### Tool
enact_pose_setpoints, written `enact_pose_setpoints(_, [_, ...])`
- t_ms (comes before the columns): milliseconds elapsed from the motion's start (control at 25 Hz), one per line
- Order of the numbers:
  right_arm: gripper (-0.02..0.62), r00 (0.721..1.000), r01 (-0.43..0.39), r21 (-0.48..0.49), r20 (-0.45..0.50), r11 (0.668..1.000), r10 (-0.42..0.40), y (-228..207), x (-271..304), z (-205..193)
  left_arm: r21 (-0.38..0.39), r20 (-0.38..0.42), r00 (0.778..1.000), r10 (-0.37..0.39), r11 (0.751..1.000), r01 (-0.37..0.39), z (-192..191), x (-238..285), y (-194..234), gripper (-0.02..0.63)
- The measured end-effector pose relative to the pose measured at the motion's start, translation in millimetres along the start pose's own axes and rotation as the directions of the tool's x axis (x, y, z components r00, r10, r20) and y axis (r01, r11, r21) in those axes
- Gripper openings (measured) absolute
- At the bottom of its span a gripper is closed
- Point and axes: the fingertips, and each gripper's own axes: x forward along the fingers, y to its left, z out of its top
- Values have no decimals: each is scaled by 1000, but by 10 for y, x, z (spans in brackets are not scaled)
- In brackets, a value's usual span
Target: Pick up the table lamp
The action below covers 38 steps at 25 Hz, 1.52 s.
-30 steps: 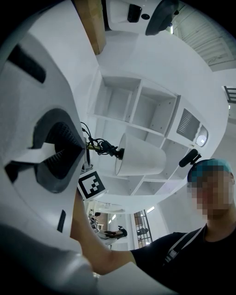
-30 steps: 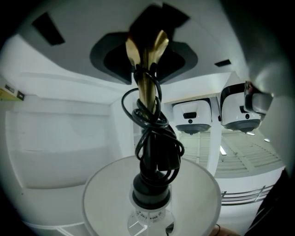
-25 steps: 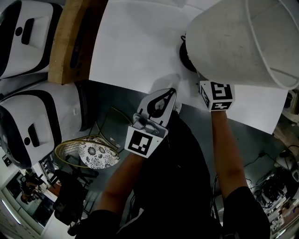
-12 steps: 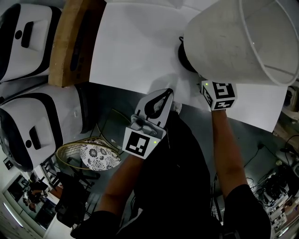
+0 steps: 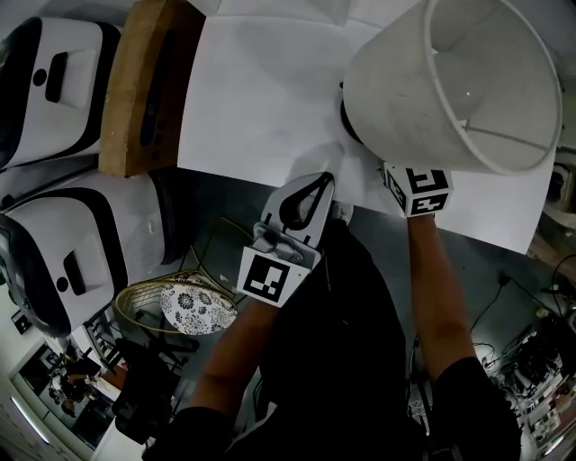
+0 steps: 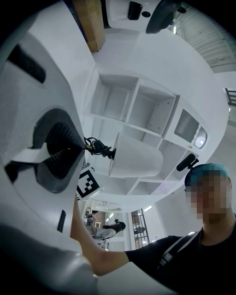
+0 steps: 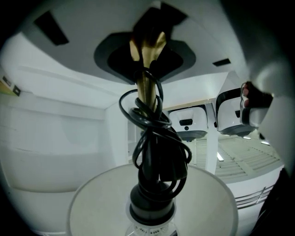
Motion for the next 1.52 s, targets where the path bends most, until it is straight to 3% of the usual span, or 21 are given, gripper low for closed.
enact_pose_setpoints(360, [137, 999, -17, -2, -42, 1000, 17, 46, -30, -42, 5, 0, 1000, -11, 1000, 11, 78, -6, -35, 17])
enact_pose_setpoints(1000, [137, 999, -19, 19, -34, 1000, 20, 53, -158, 129, 20, 7, 1000, -18, 1000, 17, 271, -59, -56, 18])
enact_pose_setpoints(1520, [137, 998, -19, 20, -54, 1000, 20, 17, -359, 290, 66, 21, 999, -26, 998, 25, 699, -102, -65, 17])
